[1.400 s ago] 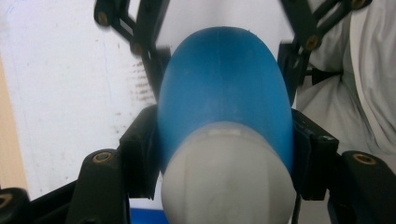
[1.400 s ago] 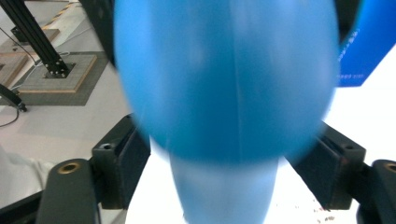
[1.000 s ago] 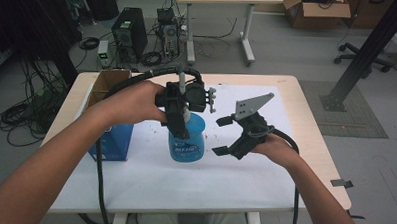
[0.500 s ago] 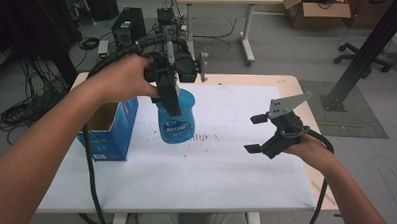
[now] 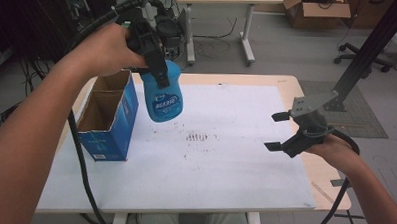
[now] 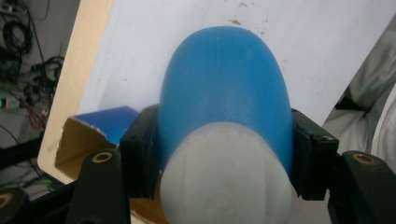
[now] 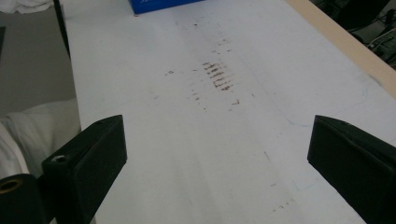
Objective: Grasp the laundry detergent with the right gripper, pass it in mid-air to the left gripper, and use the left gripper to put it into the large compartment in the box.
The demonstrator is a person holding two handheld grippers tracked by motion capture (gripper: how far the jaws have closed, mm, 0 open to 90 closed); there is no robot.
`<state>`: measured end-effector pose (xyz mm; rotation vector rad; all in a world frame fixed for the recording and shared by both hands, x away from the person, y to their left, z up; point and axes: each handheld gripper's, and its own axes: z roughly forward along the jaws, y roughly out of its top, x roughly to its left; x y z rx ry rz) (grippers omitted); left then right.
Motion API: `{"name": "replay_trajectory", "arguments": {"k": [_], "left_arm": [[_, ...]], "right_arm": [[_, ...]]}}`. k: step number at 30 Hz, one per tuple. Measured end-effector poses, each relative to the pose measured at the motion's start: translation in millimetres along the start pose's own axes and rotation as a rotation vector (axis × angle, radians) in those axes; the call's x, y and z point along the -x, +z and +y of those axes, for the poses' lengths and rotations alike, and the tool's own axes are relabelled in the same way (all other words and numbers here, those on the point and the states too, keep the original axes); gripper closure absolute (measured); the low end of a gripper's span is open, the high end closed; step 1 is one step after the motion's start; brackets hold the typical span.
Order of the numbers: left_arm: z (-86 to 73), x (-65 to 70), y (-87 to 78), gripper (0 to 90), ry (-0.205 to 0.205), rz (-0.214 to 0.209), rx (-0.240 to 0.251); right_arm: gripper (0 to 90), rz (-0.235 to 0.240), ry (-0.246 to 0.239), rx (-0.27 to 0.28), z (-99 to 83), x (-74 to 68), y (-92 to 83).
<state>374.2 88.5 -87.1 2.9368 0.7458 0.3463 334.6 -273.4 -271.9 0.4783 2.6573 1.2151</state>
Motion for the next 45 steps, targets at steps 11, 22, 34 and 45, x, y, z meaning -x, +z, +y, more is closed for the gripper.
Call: {"name": "replay_trajectory", "arguments": {"k": [11, 22, 34, 45], "left_arm": [[-20.8, -31.3, -20.2, 38.1, -0.283, 0.076, -0.004], [-60.3, -60.9, -28.0, 38.2, -0.557, 0.132, -0.012], [-102.1, -80.8, -23.9, 38.2, -0.805, 0.219, -0.028], [-125.6, -77.0, 4.8, 38.2, -0.925, 0.196, -0.014]], "right_arm": [[4.7, -0.029, -0.008, -0.038, -0.1, 8.7, -10.1], [4.6, -0.044, -0.016, -0.082, -1.1, 12.3, -10.5], [4.7, -0.053, -0.018, -0.092, -2.8, 14.9, -10.0], [4.8, -0.042, -0.024, -0.119, -2.2, 13.9, -10.8]]}}
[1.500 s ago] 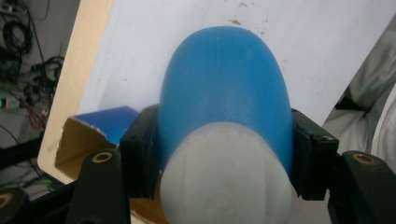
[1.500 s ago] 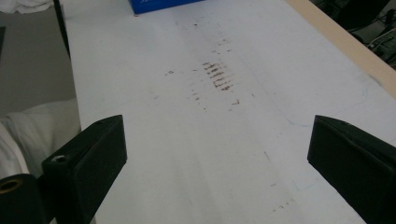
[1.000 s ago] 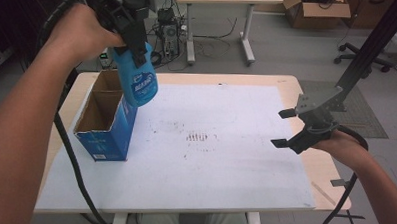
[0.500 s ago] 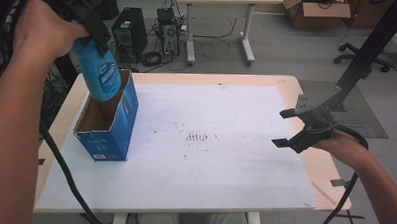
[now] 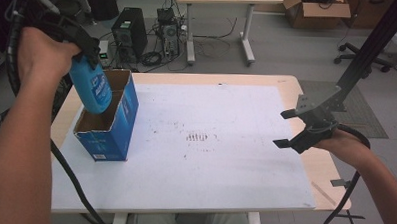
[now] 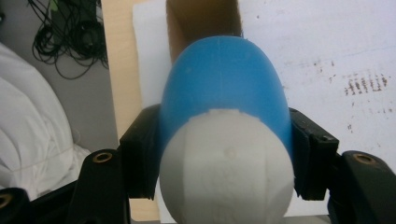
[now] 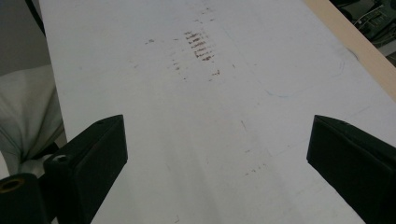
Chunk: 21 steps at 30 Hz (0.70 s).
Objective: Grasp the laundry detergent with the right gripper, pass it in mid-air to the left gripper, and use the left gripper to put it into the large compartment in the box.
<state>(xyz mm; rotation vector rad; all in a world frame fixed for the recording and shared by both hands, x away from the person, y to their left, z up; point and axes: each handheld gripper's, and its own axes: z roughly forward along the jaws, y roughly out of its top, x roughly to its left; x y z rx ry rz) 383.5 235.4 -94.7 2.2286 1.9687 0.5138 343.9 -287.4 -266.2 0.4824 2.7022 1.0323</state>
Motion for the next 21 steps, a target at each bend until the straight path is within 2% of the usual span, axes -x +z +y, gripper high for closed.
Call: {"name": "replay_trajectory", "arguments": {"k": [8, 13, 21], "left_arm": [[-10.5, -0.2, 32.7, 38.2, -0.010, 0.023, -0.011], [-15.3, 0.6, 52.4, 38.2, -0.006, 0.009, 0.002], [-15.8, 3.7, 83.4, 38.2, 0.021, -0.001, -0.014]], "right_arm": [[4.9, 0.003, 0.005, -0.009, -2.8, -5.3, -0.2], [5.0, -0.001, 0.006, -0.015, -3.8, -9.9, 0.6], [5.0, -0.017, 0.026, -0.025, -10.0, -10.0, -1.6]]}}
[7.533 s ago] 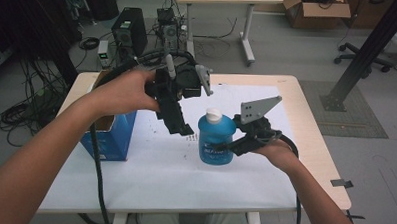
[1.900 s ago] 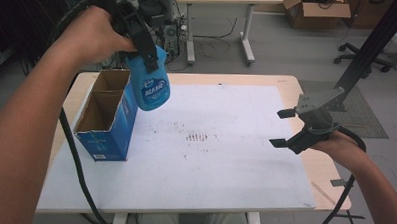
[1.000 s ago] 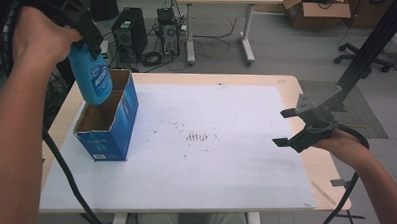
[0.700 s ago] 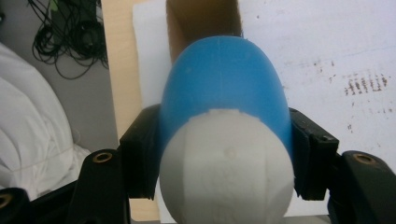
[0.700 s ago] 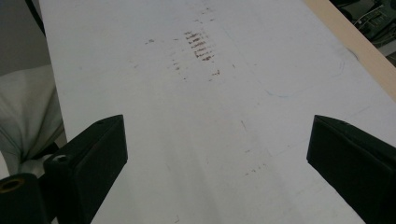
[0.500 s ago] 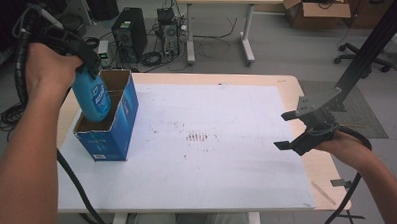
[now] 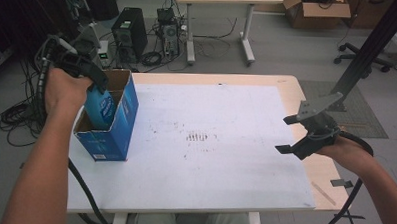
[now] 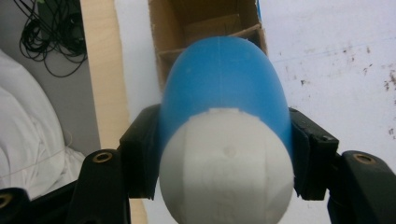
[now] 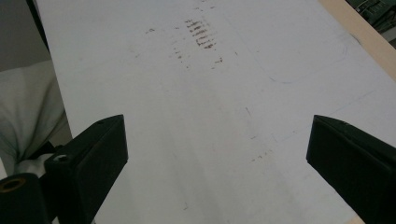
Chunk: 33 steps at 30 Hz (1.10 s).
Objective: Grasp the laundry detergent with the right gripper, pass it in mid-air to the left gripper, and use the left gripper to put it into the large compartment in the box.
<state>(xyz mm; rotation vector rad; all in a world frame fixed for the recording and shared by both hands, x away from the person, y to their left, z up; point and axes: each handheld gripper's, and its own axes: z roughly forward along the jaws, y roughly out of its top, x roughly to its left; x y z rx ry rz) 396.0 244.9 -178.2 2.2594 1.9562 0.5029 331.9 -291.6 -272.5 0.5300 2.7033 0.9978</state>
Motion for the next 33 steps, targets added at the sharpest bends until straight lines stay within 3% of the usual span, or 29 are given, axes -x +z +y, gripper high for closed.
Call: {"name": "replay_trajectory", "arguments": {"k": [33], "left_arm": [[-16.1, 3.9, 62.4, 38.2, -0.010, -0.003, -0.004]], "right_arm": [[5.3, -0.002, 0.024, -0.009, -11.9, 1.3, -0.2]]}}
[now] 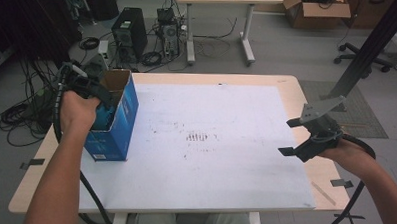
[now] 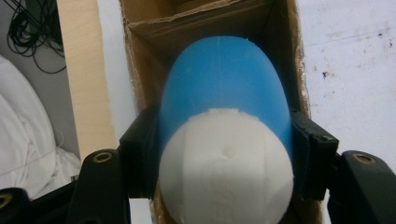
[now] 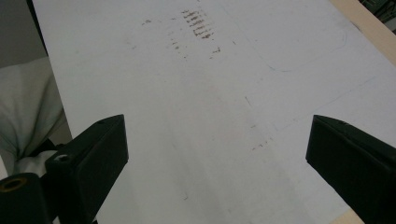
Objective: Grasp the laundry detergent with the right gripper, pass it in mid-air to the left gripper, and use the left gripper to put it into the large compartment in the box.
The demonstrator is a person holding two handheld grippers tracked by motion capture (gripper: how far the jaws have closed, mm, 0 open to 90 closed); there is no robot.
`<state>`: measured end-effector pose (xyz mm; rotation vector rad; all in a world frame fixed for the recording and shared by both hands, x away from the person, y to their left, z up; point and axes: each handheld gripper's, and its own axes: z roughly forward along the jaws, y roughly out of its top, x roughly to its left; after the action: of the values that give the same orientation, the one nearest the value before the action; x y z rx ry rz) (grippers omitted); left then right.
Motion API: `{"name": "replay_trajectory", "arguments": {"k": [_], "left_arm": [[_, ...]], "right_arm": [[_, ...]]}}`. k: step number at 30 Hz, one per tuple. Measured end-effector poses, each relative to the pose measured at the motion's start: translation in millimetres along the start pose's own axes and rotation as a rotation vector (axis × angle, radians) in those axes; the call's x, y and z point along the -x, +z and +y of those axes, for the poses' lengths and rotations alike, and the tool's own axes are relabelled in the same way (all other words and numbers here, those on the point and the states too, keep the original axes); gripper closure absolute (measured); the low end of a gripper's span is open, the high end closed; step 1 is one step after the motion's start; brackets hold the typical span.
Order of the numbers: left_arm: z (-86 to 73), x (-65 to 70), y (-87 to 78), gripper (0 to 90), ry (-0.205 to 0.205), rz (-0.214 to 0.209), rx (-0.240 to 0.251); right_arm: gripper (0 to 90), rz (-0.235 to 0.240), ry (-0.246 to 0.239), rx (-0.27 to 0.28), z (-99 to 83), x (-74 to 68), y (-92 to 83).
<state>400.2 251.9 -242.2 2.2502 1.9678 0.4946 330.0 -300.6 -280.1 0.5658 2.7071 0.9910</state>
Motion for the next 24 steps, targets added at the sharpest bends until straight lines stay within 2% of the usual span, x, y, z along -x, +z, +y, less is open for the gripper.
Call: {"name": "replay_trajectory", "arguments": {"k": [8, 13, 24], "left_arm": [[-4.3, 0.4, 14.1, 38.2, 0.021, -0.006, -0.005], [-6.5, -0.1, 22.1, 38.2, 0.020, -0.015, -0.017], [-7.6, -0.5, 33.3, 38.2, 0.039, -0.029, -0.027]], "right_arm": [[5.3, 0.000, 0.004, 0.003, -0.3, -0.2, -1.5], [5.4, -0.001, 0.005, -0.004, -1.1, -0.5, -0.8], [5.8, 0.001, 0.013, -0.013, -2.7, 0.1, 1.6]]}}
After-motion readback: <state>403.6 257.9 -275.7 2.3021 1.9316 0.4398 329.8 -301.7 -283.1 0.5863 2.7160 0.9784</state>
